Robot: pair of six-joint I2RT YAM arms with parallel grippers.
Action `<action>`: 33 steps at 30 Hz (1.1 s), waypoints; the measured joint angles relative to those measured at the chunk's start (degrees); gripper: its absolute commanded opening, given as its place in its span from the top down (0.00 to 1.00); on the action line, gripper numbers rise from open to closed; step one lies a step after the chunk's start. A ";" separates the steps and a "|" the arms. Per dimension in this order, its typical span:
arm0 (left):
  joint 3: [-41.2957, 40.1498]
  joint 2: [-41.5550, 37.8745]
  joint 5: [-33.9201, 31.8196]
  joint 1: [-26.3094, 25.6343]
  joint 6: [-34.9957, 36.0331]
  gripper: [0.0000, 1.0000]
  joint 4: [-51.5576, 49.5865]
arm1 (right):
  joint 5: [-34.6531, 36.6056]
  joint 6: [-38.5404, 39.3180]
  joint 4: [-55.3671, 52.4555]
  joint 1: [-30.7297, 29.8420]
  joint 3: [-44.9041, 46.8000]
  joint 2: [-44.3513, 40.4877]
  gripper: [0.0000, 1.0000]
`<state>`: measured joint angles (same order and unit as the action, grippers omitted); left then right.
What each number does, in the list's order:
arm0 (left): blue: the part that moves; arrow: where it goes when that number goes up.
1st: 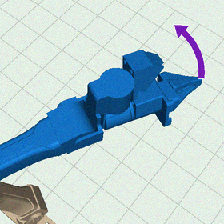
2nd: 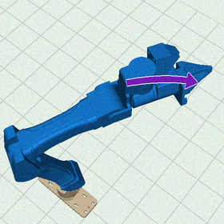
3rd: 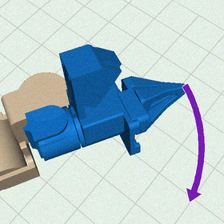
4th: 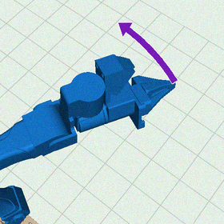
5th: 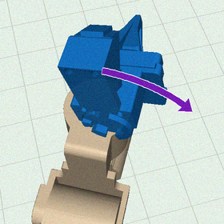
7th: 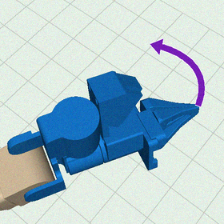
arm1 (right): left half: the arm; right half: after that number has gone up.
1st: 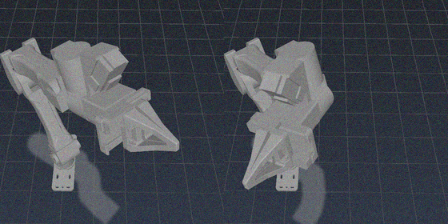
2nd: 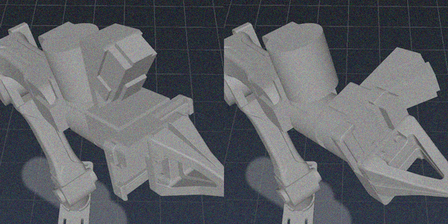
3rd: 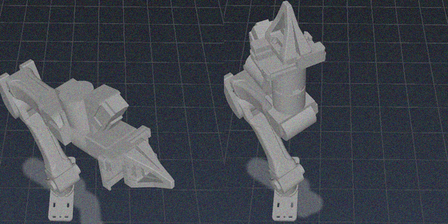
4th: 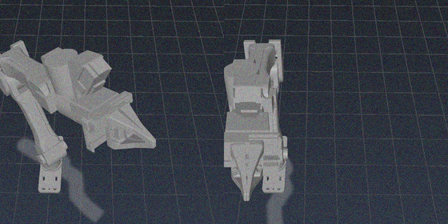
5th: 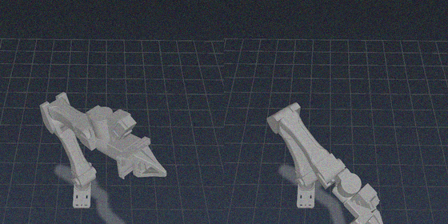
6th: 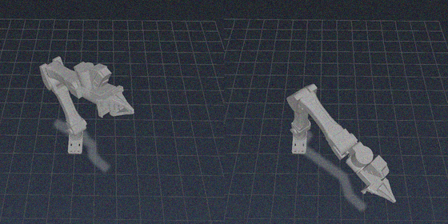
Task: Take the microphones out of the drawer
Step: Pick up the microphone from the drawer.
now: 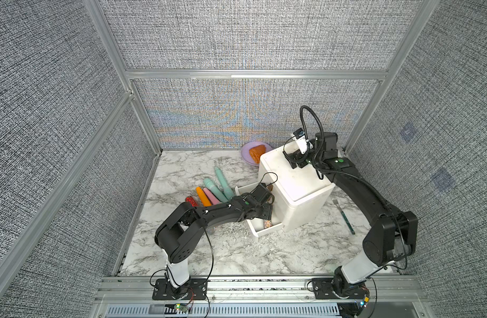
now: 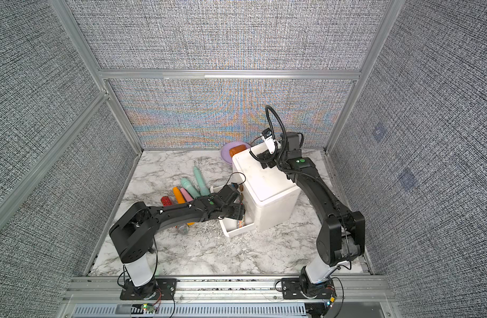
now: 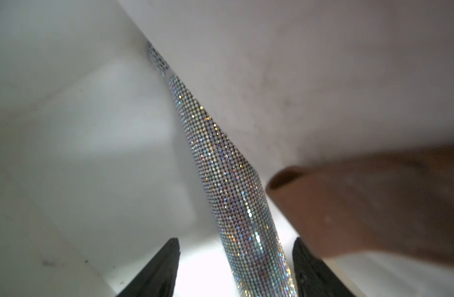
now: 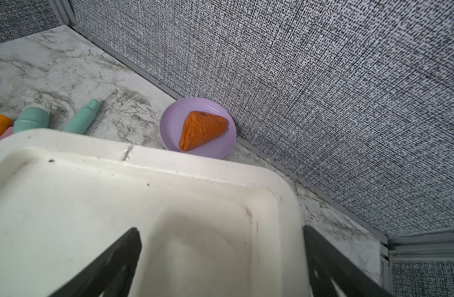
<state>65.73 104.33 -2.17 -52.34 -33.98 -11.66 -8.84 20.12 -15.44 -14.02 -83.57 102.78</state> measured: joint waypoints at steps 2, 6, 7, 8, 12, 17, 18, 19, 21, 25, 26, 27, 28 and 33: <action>-0.13 0.28 -0.98 -0.24 -0.70 0.31 0.92 | 0.09 0.00 0.00 0.00 -0.02 0.00 0.02; -1.01 1.09 -3.30 -1.36 -1.88 0.38 2.78 | 0.37 0.09 0.00 0.00 -0.04 0.00 0.02; -1.55 1.09 -3.56 -1.84 -2.19 0.40 3.23 | 0.39 0.11 0.00 0.00 -0.04 0.02 0.02; -2.08 1.09 -3.72 -2.27 -2.27 0.41 3.52 | 0.37 0.09 -0.02 0.00 -0.04 0.04 0.02; -2.56 1.68 -4.52 -3.02 -2.71 0.43 3.93 | 0.24 0.09 -0.11 0.00 -0.09 0.04 0.02; -1.95 2.73 -6.40 -3.45 -3.30 0.41 3.56 | 0.09 0.09 -0.11 0.00 -0.09 0.04 0.02; -1.75 2.91 -6.78 -3.50 -3.52 0.41 3.37 | 0.07 0.09 -0.11 0.00 -0.09 0.04 0.02; -1.51 3.15 -7.15 -3.56 -3.67 0.40 3.19 | 0.07 0.09 -0.11 0.00 -0.09 0.04 0.02; -1.07 3.58 -8.02 -3.67 -4.17 0.38 2.86 | 0.09 0.09 -0.11 0.00 -0.09 0.02 0.02; -0.15 4.52 -9.70 -3.76 -5.20 0.40 1.99 | 0.09 0.09 -0.07 0.00 -0.04 -0.02 0.02; -0.04 4.66 -9.88 -3.76 -5.29 0.40 1.84 | 0.07 0.09 -0.02 0.00 -0.02 -0.07 0.02; -0.02 4.72 -9.97 -3.76 -5.31 0.40 1.75 | 0.07 0.09 0.00 0.00 0.02 -0.07 0.02; -0.02 4.92 -10.08 -3.76 -5.33 0.43 1.73 | 0.07 0.09 0.04 0.00 0.07 -0.07 0.02; 0.09 5.27 -11.34 -3.76 -5.49 0.67 1.64 | -0.17 0.02 0.04 0.00 0.07 -0.07 0.02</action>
<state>65.82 109.60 -13.52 -56.10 -39.46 -10.02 -9.02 20.14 -15.40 -14.02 -83.50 102.72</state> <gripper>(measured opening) 0.398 0.978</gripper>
